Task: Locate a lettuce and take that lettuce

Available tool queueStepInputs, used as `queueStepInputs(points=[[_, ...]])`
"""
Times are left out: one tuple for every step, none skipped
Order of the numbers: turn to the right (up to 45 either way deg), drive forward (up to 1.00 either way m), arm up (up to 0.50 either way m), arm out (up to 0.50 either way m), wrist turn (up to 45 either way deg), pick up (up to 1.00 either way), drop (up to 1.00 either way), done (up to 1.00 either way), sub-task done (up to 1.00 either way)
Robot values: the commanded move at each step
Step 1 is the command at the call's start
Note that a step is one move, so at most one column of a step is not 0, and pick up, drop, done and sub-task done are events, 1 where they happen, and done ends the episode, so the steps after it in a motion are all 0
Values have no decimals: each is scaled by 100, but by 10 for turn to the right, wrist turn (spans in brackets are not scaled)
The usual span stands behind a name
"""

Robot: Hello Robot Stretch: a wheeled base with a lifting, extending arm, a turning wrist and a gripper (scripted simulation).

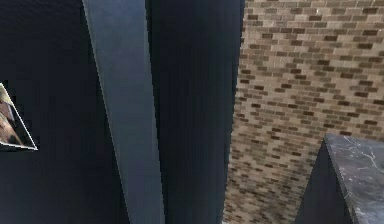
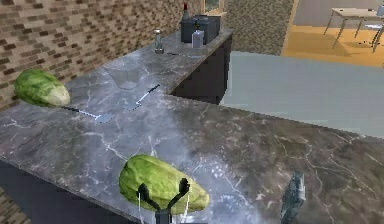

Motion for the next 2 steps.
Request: queueStepInputs(points=[[0, 0, 0, 0, 0, 100, 0, 0, 0], [0, 0, 10, 0, 0, 0, 0, 0, 0]])
